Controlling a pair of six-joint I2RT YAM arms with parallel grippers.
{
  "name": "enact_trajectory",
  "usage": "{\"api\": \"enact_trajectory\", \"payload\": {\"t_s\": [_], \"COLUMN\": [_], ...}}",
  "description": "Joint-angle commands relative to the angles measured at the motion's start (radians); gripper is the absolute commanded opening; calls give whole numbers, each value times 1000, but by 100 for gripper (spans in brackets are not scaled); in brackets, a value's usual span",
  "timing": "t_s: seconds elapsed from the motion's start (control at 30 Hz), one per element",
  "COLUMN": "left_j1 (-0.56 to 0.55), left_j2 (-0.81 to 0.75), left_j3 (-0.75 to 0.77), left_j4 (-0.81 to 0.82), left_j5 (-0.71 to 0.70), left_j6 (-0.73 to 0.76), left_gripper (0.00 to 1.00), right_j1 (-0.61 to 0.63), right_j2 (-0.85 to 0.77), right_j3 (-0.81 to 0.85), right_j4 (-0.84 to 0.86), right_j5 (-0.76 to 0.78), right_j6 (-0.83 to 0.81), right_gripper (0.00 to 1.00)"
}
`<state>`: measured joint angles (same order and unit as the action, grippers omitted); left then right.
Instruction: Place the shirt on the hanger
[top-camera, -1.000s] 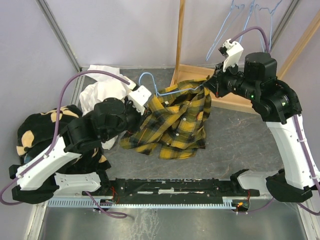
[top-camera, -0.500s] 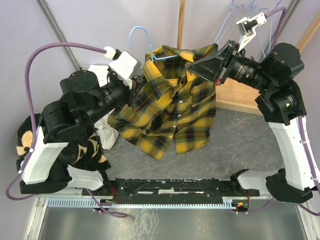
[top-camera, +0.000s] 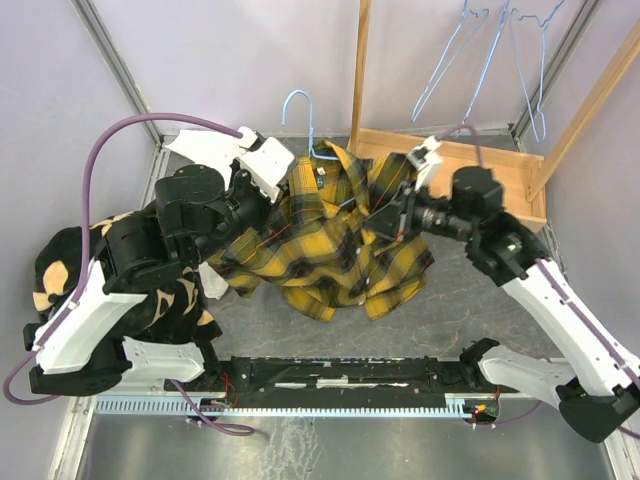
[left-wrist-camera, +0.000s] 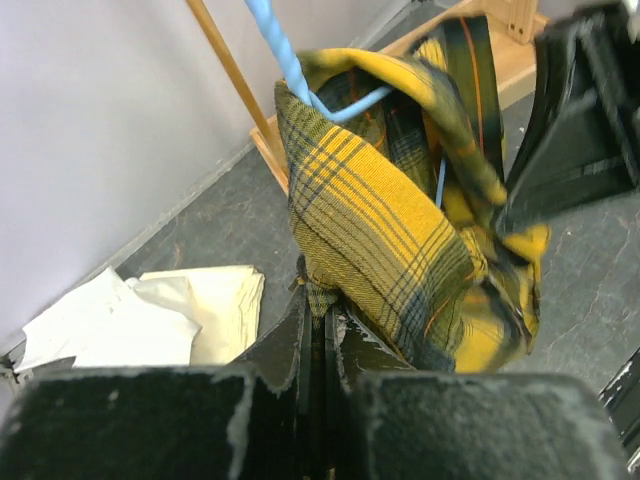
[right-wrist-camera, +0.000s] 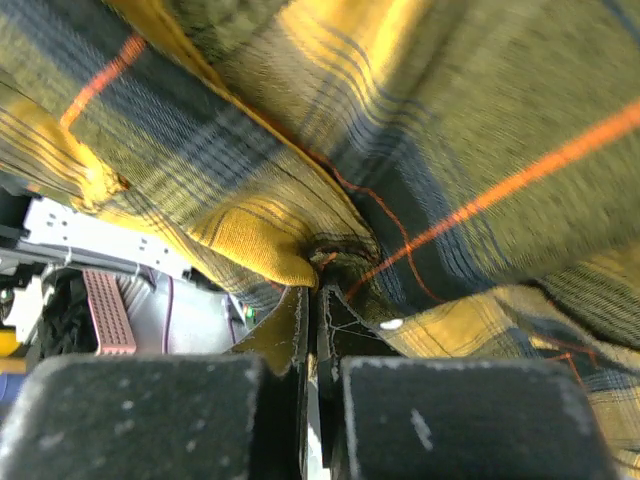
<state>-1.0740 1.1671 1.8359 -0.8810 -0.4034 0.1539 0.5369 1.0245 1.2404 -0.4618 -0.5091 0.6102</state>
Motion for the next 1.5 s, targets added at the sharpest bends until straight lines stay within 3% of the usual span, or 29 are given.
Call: {"api": "enact_trajectory", "payload": {"t_s": [0.0, 0.07, 0.2, 0.33, 0.43, 0.57, 0.73, 0.83, 1.1, 1.2, 1.33, 1.47], "left_j1": [1, 0, 0, 0, -1, 0, 0, 0, 1, 0, 0, 0], "left_j2": [-18, -12, -19, -83, -181, -289, -353, -367, -291, -263, -252, -251], "left_j3": [16, 9, -9, -84, -181, -290, -323, -304, -92, -38, 3, 28], "left_j4": [152, 163, 168, 201, 252, 292, 261, 231, 110, 95, 97, 95], "left_j5": [-54, -33, -17, 5, 35, 88, 182, 243, 431, 480, 520, 533], "left_j6": [-36, -38, -42, -28, -16, -7, 0, 11, 64, 79, 78, 74], "left_gripper": [3, 3, 3, 3, 3, 3, 3, 3, 3, 3, 3, 3], "right_j1": [216, 318, 366, 366, 364, 366, 365, 366, 366, 365, 365, 365], "right_j2": [13, 50, 42, -11, -47, -114, -191, -204, -124, -97, -96, -105], "right_j3": [-27, -2, 17, 112, 216, 297, 336, 349, 492, 505, 451, 400], "right_j4": [100, 111, 180, 58, -150, -342, -420, -433, -524, -544, -506, -439], "right_j5": [168, 216, 255, 348, 416, 556, 732, 729, 490, 520, 695, 711], "right_j6": [13, -2, -7, -154, -323, -499, -654, -723, -841, -871, -874, -882], "right_gripper": [0, 0, 1, 22, 40, 54, 68, 70, 73, 75, 80, 82]}}
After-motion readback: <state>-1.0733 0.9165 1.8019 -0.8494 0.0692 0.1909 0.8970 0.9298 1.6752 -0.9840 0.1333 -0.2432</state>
